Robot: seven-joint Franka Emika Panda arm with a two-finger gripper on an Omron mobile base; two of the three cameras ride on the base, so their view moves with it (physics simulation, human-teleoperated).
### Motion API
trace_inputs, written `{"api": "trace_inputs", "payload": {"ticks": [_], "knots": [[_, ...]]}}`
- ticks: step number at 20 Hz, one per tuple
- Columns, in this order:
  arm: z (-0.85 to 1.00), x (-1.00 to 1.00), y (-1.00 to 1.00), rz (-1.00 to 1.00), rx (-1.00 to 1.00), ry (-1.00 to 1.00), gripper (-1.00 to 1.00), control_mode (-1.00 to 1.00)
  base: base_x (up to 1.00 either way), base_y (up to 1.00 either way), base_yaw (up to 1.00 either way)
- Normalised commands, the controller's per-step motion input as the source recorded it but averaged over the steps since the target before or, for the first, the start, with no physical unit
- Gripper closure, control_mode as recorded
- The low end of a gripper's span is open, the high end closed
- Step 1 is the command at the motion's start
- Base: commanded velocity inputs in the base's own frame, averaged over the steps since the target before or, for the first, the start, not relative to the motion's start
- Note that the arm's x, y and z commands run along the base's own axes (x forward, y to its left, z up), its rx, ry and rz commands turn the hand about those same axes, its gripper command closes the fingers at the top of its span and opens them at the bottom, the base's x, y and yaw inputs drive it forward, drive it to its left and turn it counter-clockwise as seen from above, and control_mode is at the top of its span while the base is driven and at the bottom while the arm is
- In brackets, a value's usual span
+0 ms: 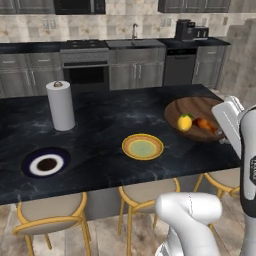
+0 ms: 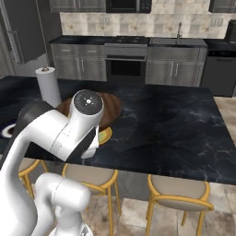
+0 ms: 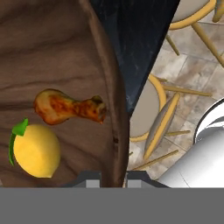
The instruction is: Pick the chicken drumstick and lemon from their plates and place them in the bowl. Then put the bowl in the fridge.
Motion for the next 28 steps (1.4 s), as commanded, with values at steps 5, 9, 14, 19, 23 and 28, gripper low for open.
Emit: {"api": "trace_inputs", "payload": {"ticks": [5,9,14,19,23,28], "knots": [[0.0,0.0,0.0,0.0,0.0,0.0,1.0,1.0,-0.57,0.16,-0.06],[0.0,0.0,0.0,0.0,0.0,0.0,1.0,1.0,-0.25,0.73,-0.01],[0.0,0.0,0.0,0.0,0.0,0.0,1.0,1.0,-0.18,0.89,0.0],[0.0,0.0,0.0,0.0,0.0,0.0,1.0,1.0,-0.1,0.94,0.0],[0.0,0.0,0.0,0.0,0.0,0.0,1.0,1.0,-0.06,0.94,0.0],[0.0,0.0,0.0,0.0,0.0,0.0,1.0,1.0,-0.01,0.94,0.0]]}}
